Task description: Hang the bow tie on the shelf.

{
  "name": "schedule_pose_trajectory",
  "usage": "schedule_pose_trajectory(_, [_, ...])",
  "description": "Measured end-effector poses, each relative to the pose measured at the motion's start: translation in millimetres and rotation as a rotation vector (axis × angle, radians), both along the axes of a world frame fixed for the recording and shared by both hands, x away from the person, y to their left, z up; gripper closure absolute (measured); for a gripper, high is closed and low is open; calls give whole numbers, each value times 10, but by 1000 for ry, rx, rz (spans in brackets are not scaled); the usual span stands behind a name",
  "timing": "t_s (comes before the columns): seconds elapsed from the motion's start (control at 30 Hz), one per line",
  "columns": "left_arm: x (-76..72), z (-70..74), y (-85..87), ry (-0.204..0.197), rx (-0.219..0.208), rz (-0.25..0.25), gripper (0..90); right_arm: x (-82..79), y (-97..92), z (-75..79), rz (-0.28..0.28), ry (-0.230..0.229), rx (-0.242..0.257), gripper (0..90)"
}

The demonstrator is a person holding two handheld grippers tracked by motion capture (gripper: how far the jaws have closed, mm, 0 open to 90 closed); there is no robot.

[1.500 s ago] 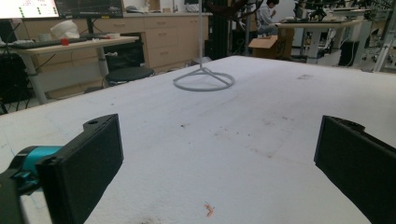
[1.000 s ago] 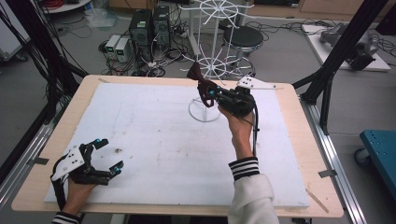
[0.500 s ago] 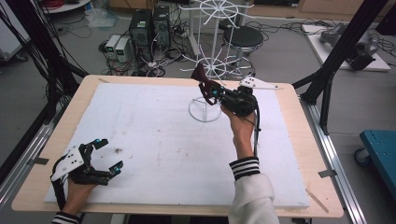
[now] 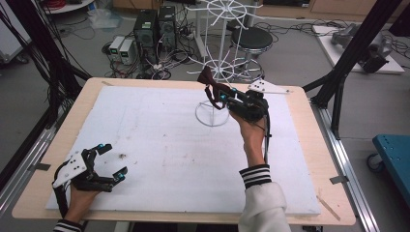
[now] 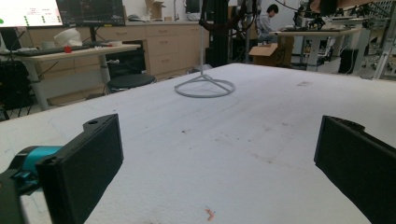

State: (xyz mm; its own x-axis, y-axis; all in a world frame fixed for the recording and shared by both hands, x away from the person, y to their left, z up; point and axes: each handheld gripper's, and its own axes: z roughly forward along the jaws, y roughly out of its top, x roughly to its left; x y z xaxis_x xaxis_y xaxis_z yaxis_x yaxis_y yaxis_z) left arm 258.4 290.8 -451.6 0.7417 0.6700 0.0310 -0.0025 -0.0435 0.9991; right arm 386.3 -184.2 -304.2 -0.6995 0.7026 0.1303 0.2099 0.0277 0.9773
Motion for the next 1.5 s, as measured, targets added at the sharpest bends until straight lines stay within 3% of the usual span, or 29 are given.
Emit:
schedule_pose_trajectory(0.1, [2, 0, 1, 0, 0, 0, 17, -21, 2, 16, -7, -17, -15, 617])
schedule_pose_trajectory(0.3, [0, 0, 2, -1, 0, -1, 17, -53, 9, 38, -65, -51, -40, 389])
schedule_pose_trajectory(0.4, [1, -1, 3, -1, -1, -1, 17, -73, 14, 51, -105, -83, -71, 158])
schedule_pose_trajectory(0.43, [1, -1, 3, -1, -1, -1, 17, -83, 29, 58, -128, -112, -104, 53])
schedule_pose_trajectory(0.47, [1, -1, 3, -1, -1, -1, 17, -93, 45, 64, -146, -138, -125, 6])
schedule_pose_trajectory(0.53, [1, -1, 3, -1, -2, -1, 17, -118, 61, 83, -160, -178, -140, 5])
schedule_pose_trajectory(0.63, [1, -1, 3, -2, -2, -1, 17, -148, 78, 107, -130, -214, -130, 5])
schedule_pose_trajectory(0.87, [1, -2, 6, -2, -5, 1, 17, -195, 62, 117, -107, -219, -120, 6])
schedule_pose_trajectory(1.13, [-1, -3, 6, -3, -9, 9, 17, -472, -176, 83, -83, -257, -103, 6])
schedule_pose_trajectory(1.3, [-4, -3, 6, -4, -5, 10, 17, -771, -422, -134, -70, -285, -106, 6])
schedule_pose_trajectory(1.5, [-1, -3, 8, 0, -13, 14, 17, -1134, -714, -616, -101, -305, -109, 6])
